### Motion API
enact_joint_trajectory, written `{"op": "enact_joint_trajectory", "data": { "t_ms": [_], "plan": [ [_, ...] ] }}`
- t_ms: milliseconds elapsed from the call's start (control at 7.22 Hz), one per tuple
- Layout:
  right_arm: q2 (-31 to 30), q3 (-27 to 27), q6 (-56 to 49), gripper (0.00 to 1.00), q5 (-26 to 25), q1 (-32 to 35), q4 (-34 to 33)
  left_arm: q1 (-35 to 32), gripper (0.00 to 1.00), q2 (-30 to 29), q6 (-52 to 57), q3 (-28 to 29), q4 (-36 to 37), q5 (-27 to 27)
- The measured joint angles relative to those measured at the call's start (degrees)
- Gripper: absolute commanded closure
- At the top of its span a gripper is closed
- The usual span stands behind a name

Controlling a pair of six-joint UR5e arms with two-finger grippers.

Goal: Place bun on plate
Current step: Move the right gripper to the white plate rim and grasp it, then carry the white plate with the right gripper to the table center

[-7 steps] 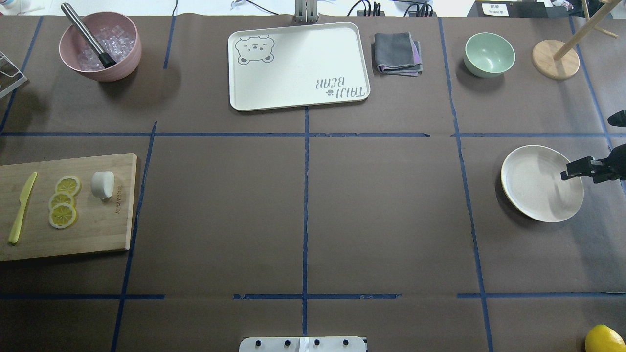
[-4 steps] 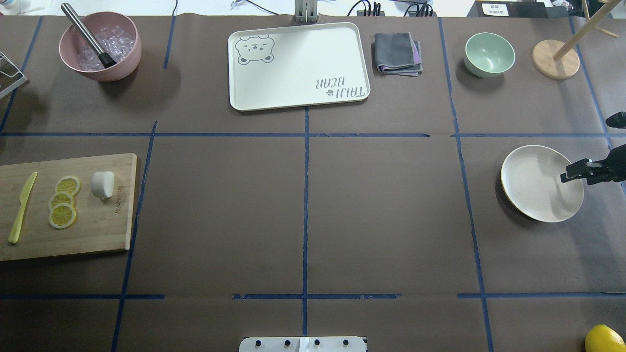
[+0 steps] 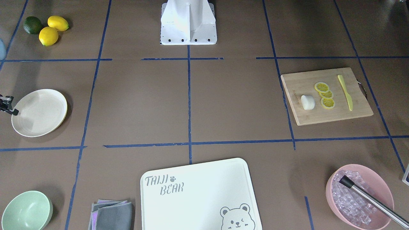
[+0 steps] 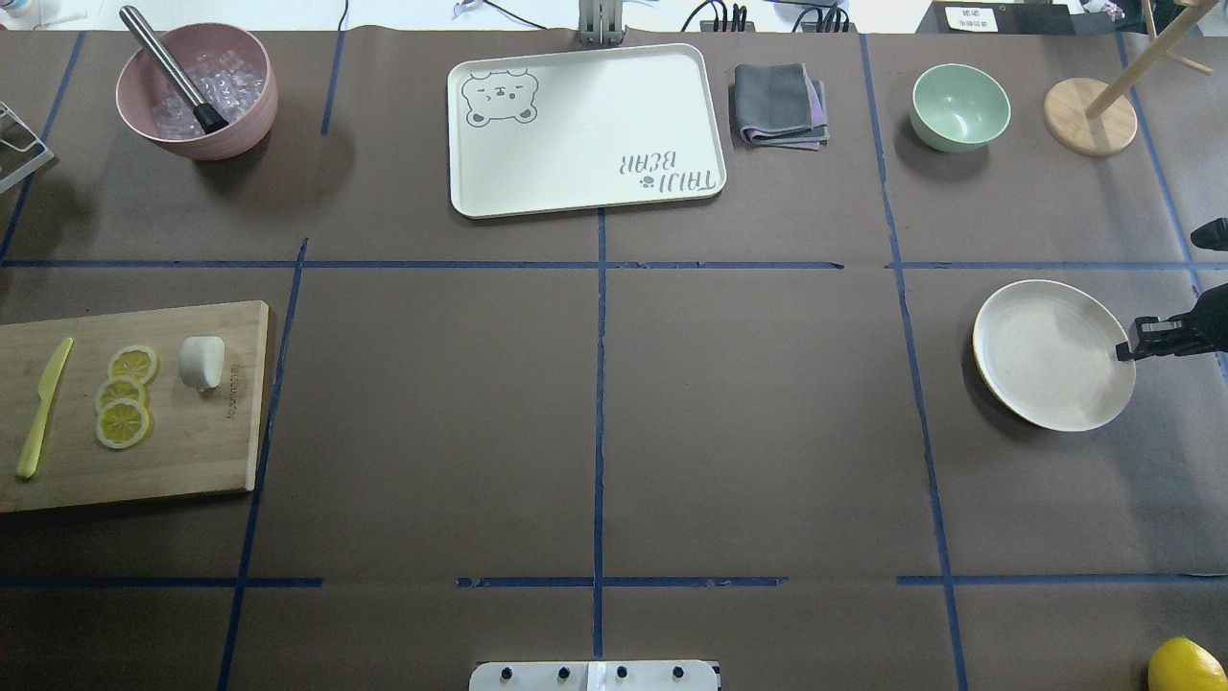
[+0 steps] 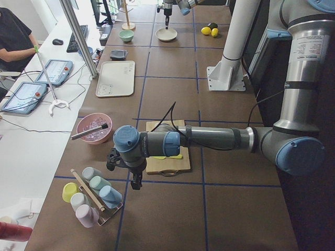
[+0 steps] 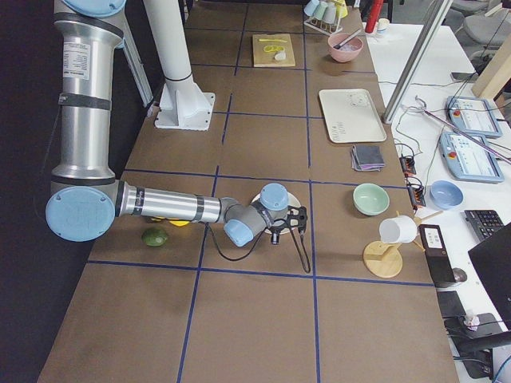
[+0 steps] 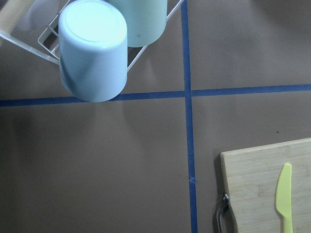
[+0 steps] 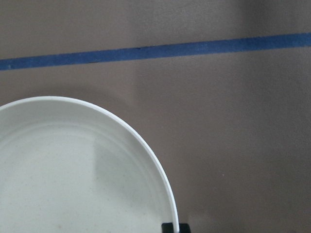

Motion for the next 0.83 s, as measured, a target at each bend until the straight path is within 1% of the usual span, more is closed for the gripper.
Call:
{"op": "enact_joint_trajectory", "data": {
  "t_ms": [138, 415, 554, 692, 831],
  "plan": [
    [-0.1, 1.7, 0.7, 1.00, 0.9, 0.1, -0.2, 0.0, 0.00, 0.0, 0.0, -0.1, 0.0, 0.0],
    [0.7, 6.3, 7.6, 1.00, 2.6, 0.1, -0.6, 0.0, 0.00, 0.0, 0.0, -0.4, 0.0, 0.0],
    [2.4, 8.4, 12.8, 1.00, 3.4, 0.0, -0.8, 0.0, 0.00, 0.1, -0.1, -0.4, 0.0, 0.0],
    [5.3, 9.4, 18.8, 1.00, 3.8, -1.1, -0.8, 0.0, 0.00, 0.0, -0.1, -0.4, 0.0, 0.0],
    [8.8, 9.8, 24.8, 1.00, 2.9, -3.7, -0.9, 0.0, 0.00, 0.0, -0.1, -0.6, 0.0, 0.0]
  ]
}}
